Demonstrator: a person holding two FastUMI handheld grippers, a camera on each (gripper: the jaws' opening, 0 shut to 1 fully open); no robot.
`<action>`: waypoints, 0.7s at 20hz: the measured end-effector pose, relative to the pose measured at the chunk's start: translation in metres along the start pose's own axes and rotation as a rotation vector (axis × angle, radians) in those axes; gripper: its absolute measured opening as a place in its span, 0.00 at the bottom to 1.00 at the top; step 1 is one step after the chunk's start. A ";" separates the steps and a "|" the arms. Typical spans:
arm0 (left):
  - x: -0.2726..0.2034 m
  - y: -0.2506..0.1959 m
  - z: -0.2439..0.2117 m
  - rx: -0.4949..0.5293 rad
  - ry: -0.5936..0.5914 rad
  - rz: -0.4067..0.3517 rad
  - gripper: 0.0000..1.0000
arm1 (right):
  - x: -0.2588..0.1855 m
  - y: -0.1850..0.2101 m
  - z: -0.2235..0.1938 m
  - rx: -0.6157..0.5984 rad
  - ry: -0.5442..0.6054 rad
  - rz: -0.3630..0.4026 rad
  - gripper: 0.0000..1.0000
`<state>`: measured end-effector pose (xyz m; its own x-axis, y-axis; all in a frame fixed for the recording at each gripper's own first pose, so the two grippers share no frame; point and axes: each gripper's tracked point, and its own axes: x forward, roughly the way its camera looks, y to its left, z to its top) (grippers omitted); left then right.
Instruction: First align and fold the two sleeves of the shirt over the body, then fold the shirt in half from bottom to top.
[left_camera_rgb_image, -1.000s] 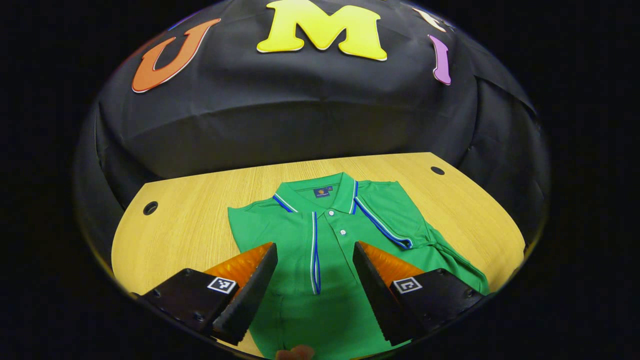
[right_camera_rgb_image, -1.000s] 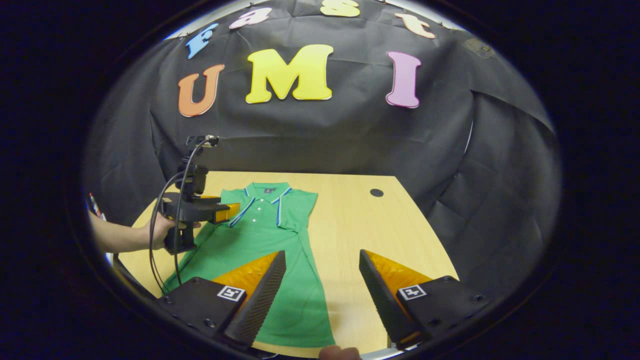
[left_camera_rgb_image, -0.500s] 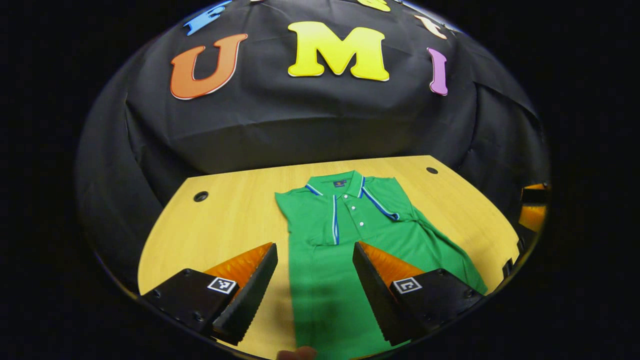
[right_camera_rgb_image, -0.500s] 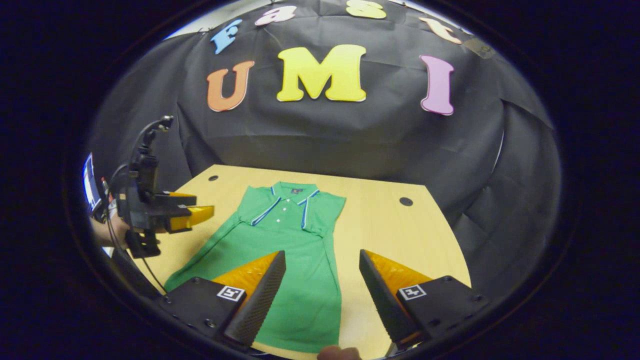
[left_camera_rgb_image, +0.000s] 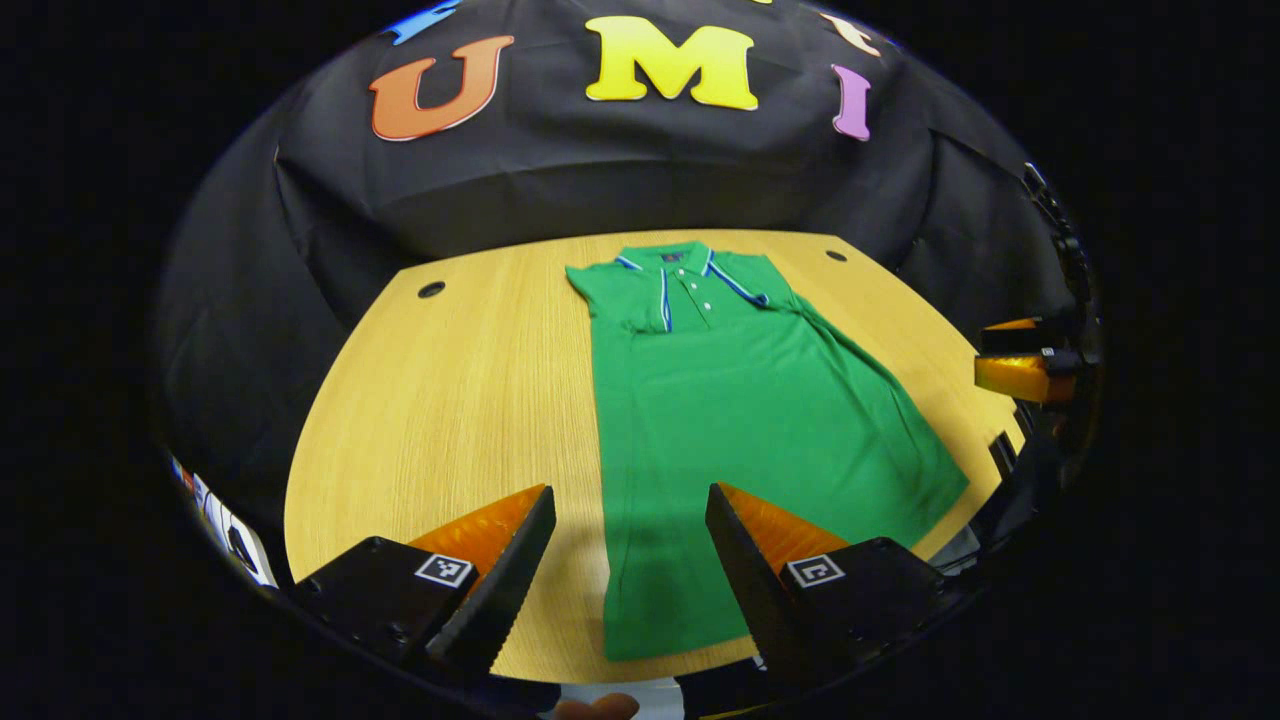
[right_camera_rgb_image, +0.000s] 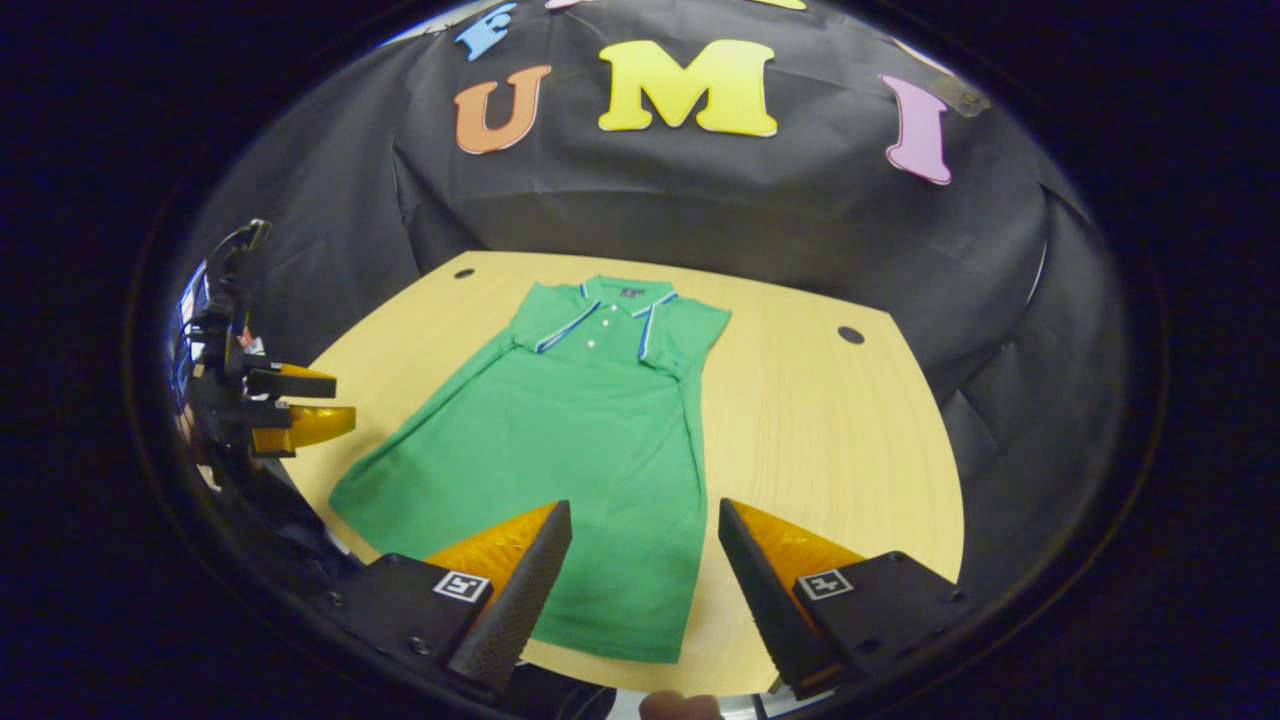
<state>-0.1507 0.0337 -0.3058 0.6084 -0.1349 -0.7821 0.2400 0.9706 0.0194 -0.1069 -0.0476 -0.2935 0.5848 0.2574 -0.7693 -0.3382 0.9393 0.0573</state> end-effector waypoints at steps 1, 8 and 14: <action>-0.003 0.001 -0.015 0.017 0.029 -0.001 0.98 | 0.003 0.002 -0.017 0.001 0.042 0.007 0.96; -0.003 -0.001 -0.090 0.041 0.200 -0.018 0.98 | 0.010 0.002 -0.109 -0.085 0.256 0.004 0.96; 0.004 -0.006 -0.116 0.027 0.269 -0.027 0.98 | 0.024 0.001 -0.128 -0.094 0.306 0.014 0.95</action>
<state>-0.2378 0.0501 -0.3816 0.3796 -0.0996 -0.9198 0.2761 0.9611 0.0099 -0.1879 -0.0695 -0.3937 0.3353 0.1766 -0.9254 -0.4197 0.9074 0.0211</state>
